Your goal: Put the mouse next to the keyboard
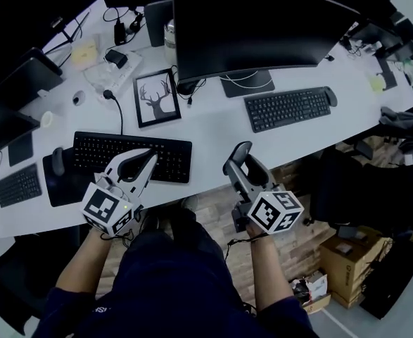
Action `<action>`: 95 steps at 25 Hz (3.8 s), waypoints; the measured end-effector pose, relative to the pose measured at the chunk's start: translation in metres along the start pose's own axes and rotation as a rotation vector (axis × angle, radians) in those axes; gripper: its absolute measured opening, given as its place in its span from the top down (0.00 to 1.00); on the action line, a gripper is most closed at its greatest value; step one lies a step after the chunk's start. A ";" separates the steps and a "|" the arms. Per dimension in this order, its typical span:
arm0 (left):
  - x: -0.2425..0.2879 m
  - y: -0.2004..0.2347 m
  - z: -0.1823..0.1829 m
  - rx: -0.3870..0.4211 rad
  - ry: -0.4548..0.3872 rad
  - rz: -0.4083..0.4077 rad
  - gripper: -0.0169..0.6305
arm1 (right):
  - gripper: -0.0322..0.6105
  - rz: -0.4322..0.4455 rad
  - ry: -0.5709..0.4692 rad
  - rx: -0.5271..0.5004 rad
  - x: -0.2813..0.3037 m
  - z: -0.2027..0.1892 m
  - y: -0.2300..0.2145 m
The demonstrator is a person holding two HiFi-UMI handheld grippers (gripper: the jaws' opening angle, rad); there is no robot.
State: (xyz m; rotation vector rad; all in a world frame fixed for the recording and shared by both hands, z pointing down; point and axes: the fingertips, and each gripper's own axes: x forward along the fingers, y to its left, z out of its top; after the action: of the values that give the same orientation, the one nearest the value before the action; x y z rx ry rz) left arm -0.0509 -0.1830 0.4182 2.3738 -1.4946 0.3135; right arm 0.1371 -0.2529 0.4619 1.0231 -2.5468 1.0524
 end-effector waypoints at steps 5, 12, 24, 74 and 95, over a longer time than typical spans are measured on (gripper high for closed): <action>0.014 0.011 -0.006 -0.018 0.018 0.044 0.91 | 0.55 0.016 0.053 -0.018 0.026 0.001 -0.017; 0.030 0.022 -0.021 -0.046 0.048 0.081 0.91 | 0.55 0.020 0.119 -0.063 0.058 -0.003 -0.038; 0.048 0.031 -0.036 -0.085 0.065 0.108 0.91 | 0.55 -0.014 0.228 -0.139 0.095 -0.024 -0.070; 0.036 0.061 -0.067 -0.147 0.103 0.160 0.91 | 0.55 -0.147 0.449 -0.465 0.171 -0.072 -0.095; 0.030 0.061 -0.069 -0.148 0.104 0.163 0.91 | 0.54 -0.172 0.448 -0.482 0.178 -0.076 -0.097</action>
State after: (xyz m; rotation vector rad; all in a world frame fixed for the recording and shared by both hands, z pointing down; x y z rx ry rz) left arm -0.0948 -0.2063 0.5016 2.0949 -1.6068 0.3461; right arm 0.0648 -0.3431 0.6443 0.7526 -2.1424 0.5057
